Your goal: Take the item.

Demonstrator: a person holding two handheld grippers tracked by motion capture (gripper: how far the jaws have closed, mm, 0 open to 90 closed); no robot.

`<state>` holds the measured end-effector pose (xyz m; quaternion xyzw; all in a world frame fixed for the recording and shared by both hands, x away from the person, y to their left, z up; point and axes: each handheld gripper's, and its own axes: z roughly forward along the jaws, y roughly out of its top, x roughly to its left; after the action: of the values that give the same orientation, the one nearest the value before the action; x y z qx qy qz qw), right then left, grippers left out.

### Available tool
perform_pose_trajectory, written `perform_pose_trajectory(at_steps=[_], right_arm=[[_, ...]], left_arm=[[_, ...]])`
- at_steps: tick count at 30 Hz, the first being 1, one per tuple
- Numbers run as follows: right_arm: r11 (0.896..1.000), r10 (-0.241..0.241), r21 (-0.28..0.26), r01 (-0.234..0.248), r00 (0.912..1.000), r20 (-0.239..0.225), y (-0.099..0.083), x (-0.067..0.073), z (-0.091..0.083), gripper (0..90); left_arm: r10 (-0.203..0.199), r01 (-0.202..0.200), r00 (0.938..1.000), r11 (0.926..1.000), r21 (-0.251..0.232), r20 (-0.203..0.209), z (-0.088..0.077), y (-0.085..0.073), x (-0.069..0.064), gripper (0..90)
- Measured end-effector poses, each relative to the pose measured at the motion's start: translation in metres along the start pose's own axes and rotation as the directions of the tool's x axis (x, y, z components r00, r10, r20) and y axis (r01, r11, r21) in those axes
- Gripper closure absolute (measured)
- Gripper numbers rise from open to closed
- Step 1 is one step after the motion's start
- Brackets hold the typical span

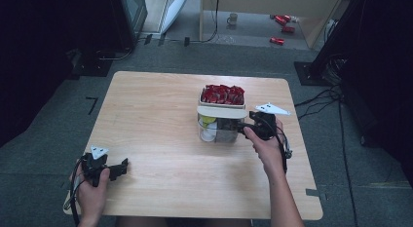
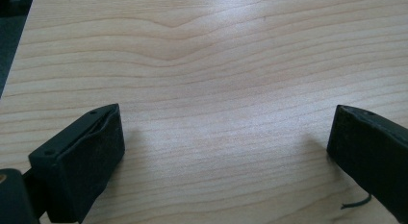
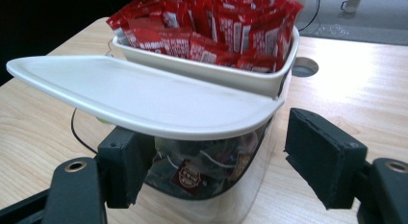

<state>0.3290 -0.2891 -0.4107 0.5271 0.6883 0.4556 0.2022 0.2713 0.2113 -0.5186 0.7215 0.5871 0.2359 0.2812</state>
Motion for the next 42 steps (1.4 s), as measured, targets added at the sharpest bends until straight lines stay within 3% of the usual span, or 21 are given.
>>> perform_pose_trajectory(at_steps=[13, 23, 26, 32, 39, 42], right_arm=[[0.999, 0.030, 0.016, -0.030, 0.9993, 0.023, -0.023, -0.012, -0.004, 26.9], [0.997, 0.057, 0.044, -0.061, 0.9940, 0.094, -0.034, -0.030, -0.007, 28.4], [0.995, 0.089, 0.024, -0.093, 0.9871, 0.133, -0.027, -0.037, -0.010, 29.7], [0.997, 0.078, -0.004, -0.078, 0.9869, 0.141, -0.012, -0.033, -0.011, 30.9], [0.998, 0.048, -0.034, -0.044, 0.9917, 0.119, 0.013, -0.017, -0.002, 35.3], [0.998, 0.047, -0.052, -0.042, 0.9951, 0.087, 0.022, -0.011, 0.006, 40.2]], left_arm=[[0.001, -0.001, 1.0000, 1.0000, 0.001, 0.000, 0.000, 0.000, 0.000, 0.0], [0.001, -0.001, 1.0000, 1.0000, 0.001, 0.000, 0.000, 0.000, 0.000, 0.0], [0.001, -0.001, 1.0000, 1.0000, 0.001, 0.000, 0.000, 0.000, 0.000, 0.0], [0.001, -0.001, 1.0000, 1.0000, 0.001, 0.000, 0.000, 0.000, 0.000, 0.0], [0.001, -0.001, 1.0000, 1.0000, 0.001, 0.000, 0.000, 0.000, 0.000, 0.0], [0.001, -0.001, 1.0000, 1.0000, 0.000, 0.000, 0.000, 0.000, 0.000, 0.0]])
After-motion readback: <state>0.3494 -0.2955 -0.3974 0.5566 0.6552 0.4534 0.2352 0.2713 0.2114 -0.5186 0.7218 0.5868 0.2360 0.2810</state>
